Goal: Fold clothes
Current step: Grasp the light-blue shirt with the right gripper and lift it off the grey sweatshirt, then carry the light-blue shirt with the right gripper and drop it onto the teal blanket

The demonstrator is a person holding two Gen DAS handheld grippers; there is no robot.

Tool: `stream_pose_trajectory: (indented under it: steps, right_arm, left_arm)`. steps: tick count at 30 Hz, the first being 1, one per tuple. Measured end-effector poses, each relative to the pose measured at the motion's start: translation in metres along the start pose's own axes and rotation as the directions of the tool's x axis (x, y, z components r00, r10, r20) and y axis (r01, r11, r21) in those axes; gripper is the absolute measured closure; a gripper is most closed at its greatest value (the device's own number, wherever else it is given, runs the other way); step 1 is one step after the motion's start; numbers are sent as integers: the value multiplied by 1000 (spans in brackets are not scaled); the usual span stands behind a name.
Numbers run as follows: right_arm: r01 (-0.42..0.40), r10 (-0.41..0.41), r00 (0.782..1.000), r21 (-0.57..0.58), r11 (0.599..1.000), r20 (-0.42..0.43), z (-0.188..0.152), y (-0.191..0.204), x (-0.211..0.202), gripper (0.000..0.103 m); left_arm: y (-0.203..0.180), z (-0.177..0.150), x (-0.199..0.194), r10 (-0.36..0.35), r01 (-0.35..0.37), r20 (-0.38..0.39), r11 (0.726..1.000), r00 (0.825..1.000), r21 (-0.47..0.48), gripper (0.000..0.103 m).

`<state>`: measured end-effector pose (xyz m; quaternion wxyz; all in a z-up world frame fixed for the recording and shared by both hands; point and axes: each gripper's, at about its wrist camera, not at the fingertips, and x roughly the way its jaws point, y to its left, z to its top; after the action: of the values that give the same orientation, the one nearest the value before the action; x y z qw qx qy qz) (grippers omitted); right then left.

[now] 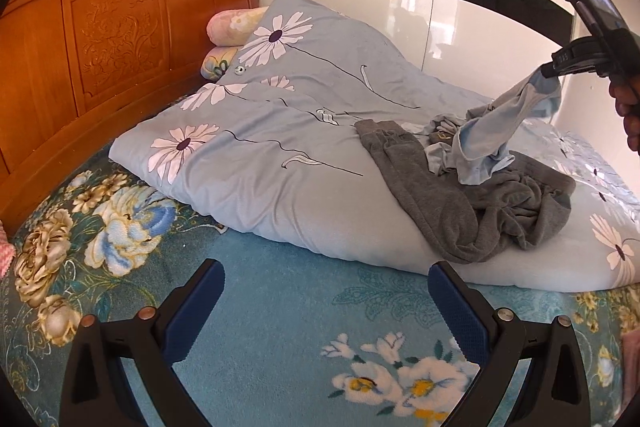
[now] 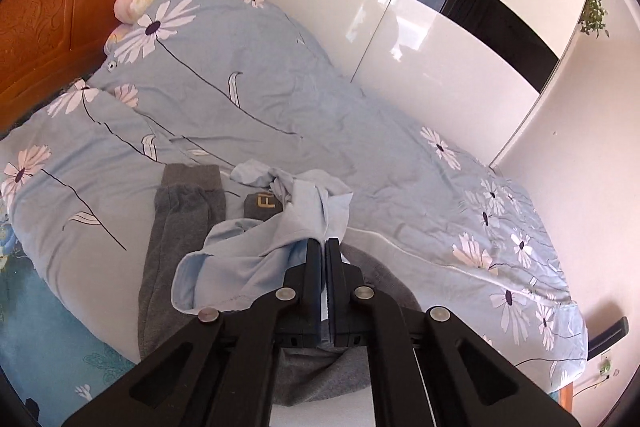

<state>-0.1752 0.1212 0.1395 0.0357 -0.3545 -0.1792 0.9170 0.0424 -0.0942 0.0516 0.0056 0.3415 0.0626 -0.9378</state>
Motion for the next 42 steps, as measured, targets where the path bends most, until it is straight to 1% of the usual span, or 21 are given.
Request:
stream_pose_trajectory:
  steps: [3, 5, 7, 9, 11, 14, 16, 21, 22, 25, 26, 28, 29, 30, 34, 36, 38, 40, 41, 42]
  right_arm:
    - [-31, 29, 998, 38, 999, 57, 5, -15, -39, 102]
    - [-53, 48, 995, 48, 997, 91, 5, -23, -64, 102]
    - [-73, 67, 989, 47, 996, 131, 3, -29, -90, 102]
    - [-103, 94, 981, 49, 993, 170, -1, -34, -117, 102]
    - [-126, 115, 970, 39, 991, 216, -4, -39, -146, 102]
    - [-156, 144, 948, 20, 988, 285, -8, -50, -191, 102]
    - [-175, 159, 929, 15, 985, 333, -11, -63, -223, 101]
    - [-203, 171, 870, 21, 979, 462, -28, -107, -303, 102]
    - [-204, 165, 857, 28, 979, 487, -33, -119, -319, 102]
    - [-159, 97, 803, 54, 986, 589, -49, -158, -370, 103]
    - [-147, 79, 788, 61, 987, 611, -50, -171, -385, 103]
    - [-127, 63, 788, 61, 990, 612, -52, -194, -405, 103]
    - [-122, 55, 796, 70, 990, 603, -54, -204, -407, 103]
    - [-122, 52, 804, 79, 989, 592, -58, -212, -408, 103]
    - [-189, 101, 852, 121, 975, 514, -86, -224, -385, 103]
    - [-240, 156, 880, 138, 961, 448, -108, -219, -360, 103]
    - [-307, 233, 901, 159, 938, 367, -132, -204, -328, 103]
    - [-375, 321, 908, 176, 910, 270, -165, -181, -293, 103]
    - [-394, 357, 911, 185, 900, 206, -188, -167, -275, 103]
    - [-413, 391, 910, 196, 889, 141, -210, -152, -256, 103]
  left_arm:
    - [4, -14, -22, -66, 64, -25, 996, 998, -67, 0]
    - [3, -27, -36, -90, 85, -50, 992, 995, -90, 0]
    - [-1, -38, -50, -86, 81, -64, 994, 994, -75, 0]
    - [-6, -47, -65, -64, 61, -67, 997, 996, -43, 0]
    - [-10, -51, -80, -42, 41, -62, 999, 997, -23, 0]
    - [-12, -51, -103, -37, 36, -47, 999, 998, -27, 0]
    - [-14, -50, -120, -44, 43, -31, 998, 999, -38, 0]
    - [-23, -45, -159, -42, 43, 12, 997, 999, -57, 0]
    - [-25, -44, -165, -50, 51, 17, 997, 999, -65, 0]
    - [-33, -41, -182, -73, 75, 30, 995, 997, -68, 0]
    - [-37, -40, -187, -77, 79, 34, 995, 996, -64, 0]
    - [-46, -38, -195, -80, 82, 41, 996, 996, -47, 0]
    - [-50, -38, -198, -79, 81, 42, 996, 996, -38, 0]
    - [-54, -38, -200, -77, 78, 42, 996, 996, -30, 0]
    - [-61, -42, -208, -71, 71, 29, 997, 997, -4, 0]
    - [-60, -46, -213, -57, 57, 25, 998, 998, 3, 0]
    - [-57, -51, -218, -42, 42, 27, 999, 999, -9, 0]
    - [-53, -56, -221, -37, 38, 23, 999, 999, -22, 0]
    - [-52, -59, -223, -35, 35, 19, 999, 999, -24, 0]
    - [-52, -62, -223, -30, 30, 14, 999, 999, -23, 0]
